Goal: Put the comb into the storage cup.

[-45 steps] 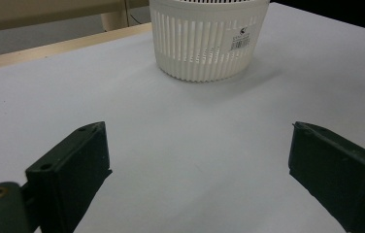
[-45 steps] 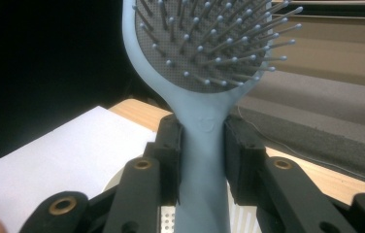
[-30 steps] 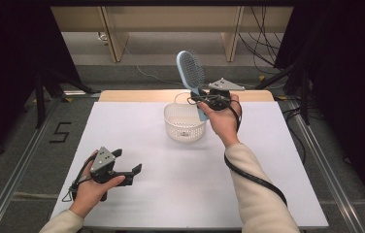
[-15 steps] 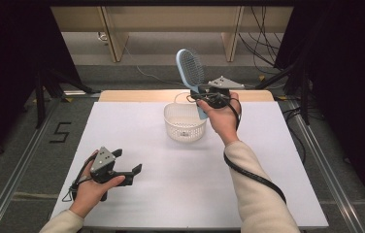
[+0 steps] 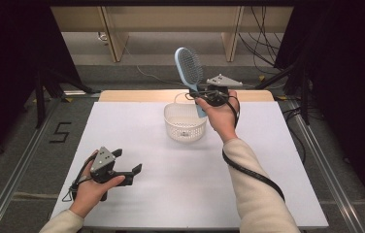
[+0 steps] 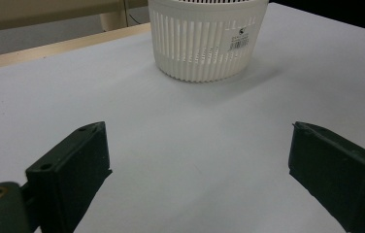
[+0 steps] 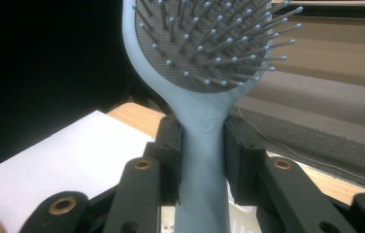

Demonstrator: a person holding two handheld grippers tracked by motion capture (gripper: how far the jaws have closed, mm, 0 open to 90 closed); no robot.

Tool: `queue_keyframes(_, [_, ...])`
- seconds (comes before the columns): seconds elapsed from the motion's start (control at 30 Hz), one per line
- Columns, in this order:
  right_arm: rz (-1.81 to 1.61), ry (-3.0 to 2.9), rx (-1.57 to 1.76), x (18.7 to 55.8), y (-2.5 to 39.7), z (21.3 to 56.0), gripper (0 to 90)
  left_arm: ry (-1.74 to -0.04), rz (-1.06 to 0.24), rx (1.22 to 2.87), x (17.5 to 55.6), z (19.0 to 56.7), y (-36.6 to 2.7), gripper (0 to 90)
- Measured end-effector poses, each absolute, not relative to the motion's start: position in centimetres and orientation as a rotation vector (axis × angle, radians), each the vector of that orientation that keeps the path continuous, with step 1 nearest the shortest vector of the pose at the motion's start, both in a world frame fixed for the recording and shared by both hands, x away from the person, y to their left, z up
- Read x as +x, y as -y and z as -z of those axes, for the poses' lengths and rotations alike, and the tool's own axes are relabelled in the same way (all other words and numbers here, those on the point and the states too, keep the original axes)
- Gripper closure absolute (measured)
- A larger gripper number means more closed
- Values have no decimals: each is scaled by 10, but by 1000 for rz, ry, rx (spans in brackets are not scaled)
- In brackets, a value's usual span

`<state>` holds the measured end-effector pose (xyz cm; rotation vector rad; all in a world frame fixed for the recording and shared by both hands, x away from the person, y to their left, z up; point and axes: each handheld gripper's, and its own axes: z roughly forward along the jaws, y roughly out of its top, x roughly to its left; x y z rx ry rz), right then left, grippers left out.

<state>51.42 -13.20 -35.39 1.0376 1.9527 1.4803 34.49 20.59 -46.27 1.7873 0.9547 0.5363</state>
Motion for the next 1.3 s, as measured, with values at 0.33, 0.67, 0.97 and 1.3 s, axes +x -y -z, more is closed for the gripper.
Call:
queue_keyframes(0.33, [-1479,-1959,1031,518,128,354,704,-953,-536,1786,345,463,-206,72])
queue_keyframes(0.67, [-1473,-1965,1033,521,126,357,704,-953,-534,1785,345,463,-206,72])
queue_keyframes(0.97, [-1478,-1972,1041,523,125,359,704,-952,-531,1785,345,463,-205,73])
queue_keyframes(1.3, [-1467,-1980,1043,526,122,363,704,-950,-530,1785,345,463,-205,73])
